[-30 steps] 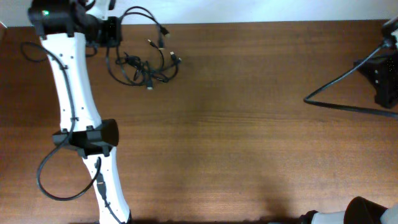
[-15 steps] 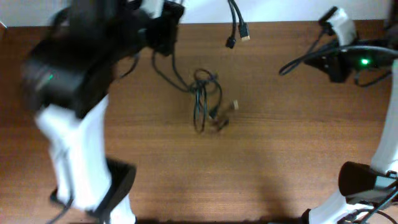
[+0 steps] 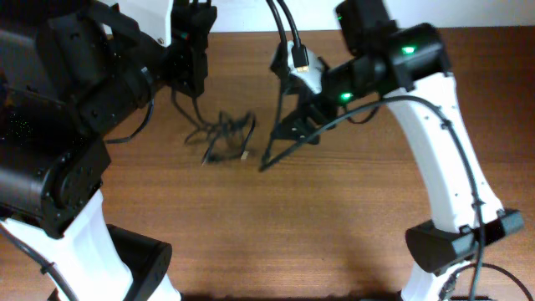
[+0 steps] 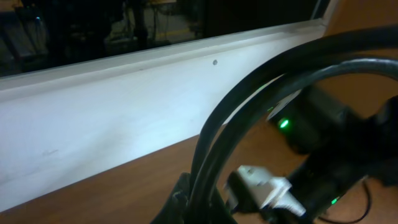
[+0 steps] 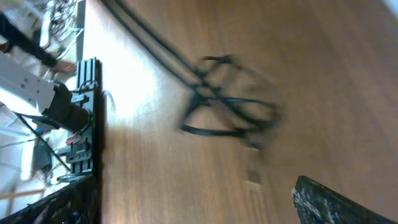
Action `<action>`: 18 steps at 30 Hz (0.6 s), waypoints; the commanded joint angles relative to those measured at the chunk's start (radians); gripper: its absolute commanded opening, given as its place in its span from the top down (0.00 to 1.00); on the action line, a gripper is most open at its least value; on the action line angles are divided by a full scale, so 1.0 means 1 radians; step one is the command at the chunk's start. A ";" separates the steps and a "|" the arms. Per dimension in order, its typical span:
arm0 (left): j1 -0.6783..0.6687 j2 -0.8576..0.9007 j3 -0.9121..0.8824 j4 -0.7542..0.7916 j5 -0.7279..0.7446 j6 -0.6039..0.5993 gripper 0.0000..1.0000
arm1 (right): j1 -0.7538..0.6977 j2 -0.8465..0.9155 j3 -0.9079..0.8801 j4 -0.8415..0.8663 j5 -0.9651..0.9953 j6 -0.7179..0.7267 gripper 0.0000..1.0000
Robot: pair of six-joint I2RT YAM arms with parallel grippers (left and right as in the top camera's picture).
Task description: Untangle cables
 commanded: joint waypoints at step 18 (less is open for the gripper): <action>0.000 -0.010 0.007 0.022 -0.117 -0.017 1.00 | 0.217 0.076 -0.052 0.055 0.011 0.089 0.08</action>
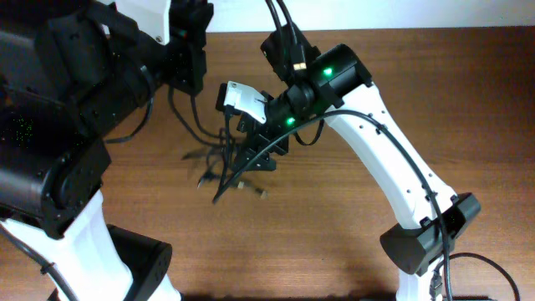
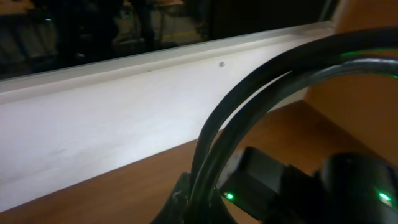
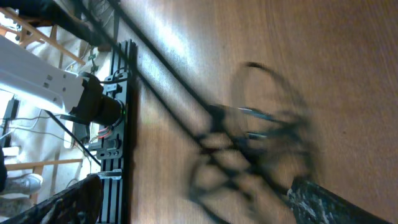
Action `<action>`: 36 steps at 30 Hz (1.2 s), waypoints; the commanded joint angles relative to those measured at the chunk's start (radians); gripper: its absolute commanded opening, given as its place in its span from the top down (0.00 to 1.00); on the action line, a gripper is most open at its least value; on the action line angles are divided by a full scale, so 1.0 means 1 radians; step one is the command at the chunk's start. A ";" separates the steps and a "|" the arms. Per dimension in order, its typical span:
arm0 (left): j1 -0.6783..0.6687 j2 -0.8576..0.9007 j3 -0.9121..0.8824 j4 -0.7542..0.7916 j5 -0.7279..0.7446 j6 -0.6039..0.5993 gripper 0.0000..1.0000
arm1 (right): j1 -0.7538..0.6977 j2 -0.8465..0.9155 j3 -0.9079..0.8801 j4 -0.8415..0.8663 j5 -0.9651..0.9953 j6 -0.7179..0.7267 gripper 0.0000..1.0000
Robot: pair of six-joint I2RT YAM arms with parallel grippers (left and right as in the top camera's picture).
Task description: Untangle cables
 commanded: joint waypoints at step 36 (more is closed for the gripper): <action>-0.001 -0.530 0.005 -0.102 -0.471 -0.060 0.94 | -1.096 -0.050 0.014 0.227 0.160 0.504 0.96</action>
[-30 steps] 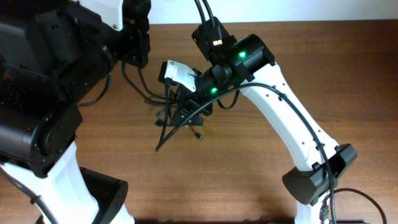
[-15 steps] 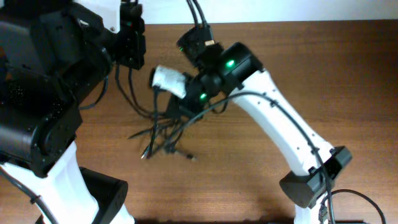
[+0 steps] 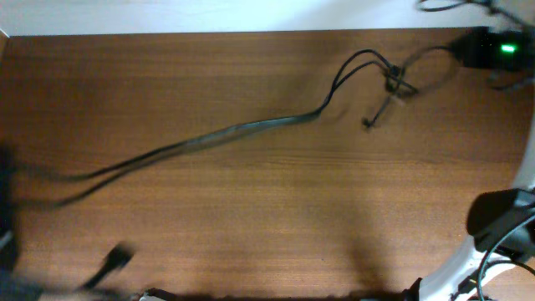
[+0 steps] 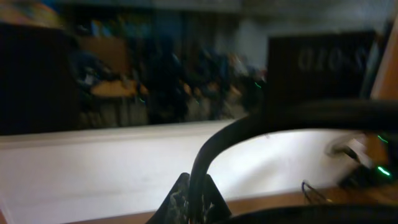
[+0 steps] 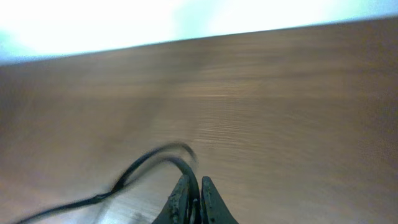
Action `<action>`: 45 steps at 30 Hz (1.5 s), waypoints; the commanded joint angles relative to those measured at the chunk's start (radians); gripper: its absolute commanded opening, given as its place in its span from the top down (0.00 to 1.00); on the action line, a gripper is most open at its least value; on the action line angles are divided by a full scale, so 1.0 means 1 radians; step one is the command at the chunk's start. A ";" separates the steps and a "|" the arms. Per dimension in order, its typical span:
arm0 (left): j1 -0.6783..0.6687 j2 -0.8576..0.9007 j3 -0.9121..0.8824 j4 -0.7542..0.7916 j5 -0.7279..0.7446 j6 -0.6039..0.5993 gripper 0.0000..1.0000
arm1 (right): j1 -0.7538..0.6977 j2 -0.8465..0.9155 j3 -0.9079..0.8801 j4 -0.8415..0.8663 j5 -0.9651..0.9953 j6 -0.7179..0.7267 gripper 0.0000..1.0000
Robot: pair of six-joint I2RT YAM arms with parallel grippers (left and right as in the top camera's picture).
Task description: Untangle cables
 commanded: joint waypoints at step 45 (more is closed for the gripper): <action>0.002 0.605 -0.672 0.477 0.184 -0.039 0.01 | 0.249 -0.240 0.183 -0.292 0.458 0.182 0.64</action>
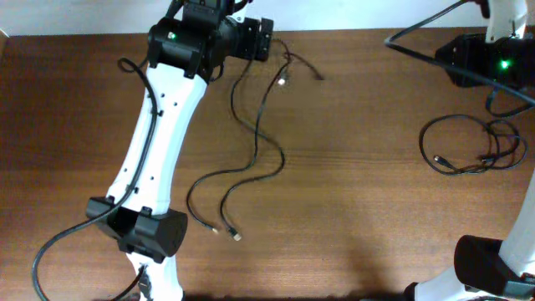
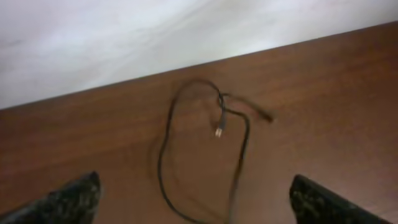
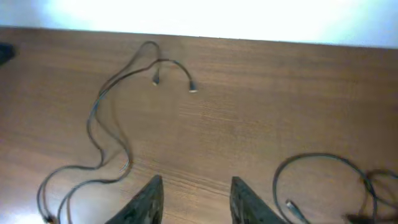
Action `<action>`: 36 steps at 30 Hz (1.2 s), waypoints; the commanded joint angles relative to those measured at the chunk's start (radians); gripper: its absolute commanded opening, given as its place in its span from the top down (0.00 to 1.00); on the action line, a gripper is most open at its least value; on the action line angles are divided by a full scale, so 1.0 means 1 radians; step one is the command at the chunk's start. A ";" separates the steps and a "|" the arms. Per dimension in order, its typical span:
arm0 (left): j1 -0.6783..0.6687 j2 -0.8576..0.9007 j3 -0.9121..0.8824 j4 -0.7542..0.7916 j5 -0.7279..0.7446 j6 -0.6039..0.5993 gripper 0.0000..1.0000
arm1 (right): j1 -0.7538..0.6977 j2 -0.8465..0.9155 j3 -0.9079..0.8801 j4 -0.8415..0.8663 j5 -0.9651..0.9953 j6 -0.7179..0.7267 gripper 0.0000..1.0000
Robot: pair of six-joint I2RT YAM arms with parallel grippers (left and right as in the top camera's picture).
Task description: Untangle cables
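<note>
A thin black cable [image 1: 251,142] lies loose from the back centre toward the front, its plug ends [image 2: 218,132] near the back edge. A second black cable [image 1: 472,146] lies coiled at the right, apart from the first. My left gripper [image 2: 196,205] hangs over the thin cable's back end, jaws wide open with nothing between them. In the overhead view the left gripper [image 1: 255,38] sits at the back centre. My right gripper [image 3: 199,202] is open and empty above bare wood, the thin cable [image 3: 102,118] to its left and the coil [image 3: 323,171] to its right.
The brown wooden table [image 1: 359,217] ends at a white wall along the back. The left arm [image 1: 159,125] stretches across the table's left half from its base at the front. The right arm's dark wrist [image 1: 485,58] with a green light hangs at the back right.
Both grippers were shut on a cable pulled in a long line across the table. Now both are open and empty, and two cables lie apart, one in the centre, one coiled at the right.
First a tangled bundle lay at centre-left, my left gripper shut on cable at the back, my right open nearby. Then the right gripper was at the bundle. Later both were shut, the cable stretched wide. Now the cables lie separated and released.
</note>
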 commanded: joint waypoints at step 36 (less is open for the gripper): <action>-0.003 -0.382 0.027 -0.268 0.219 0.000 0.01 | -0.047 0.280 -1.042 0.996 0.415 1.193 0.02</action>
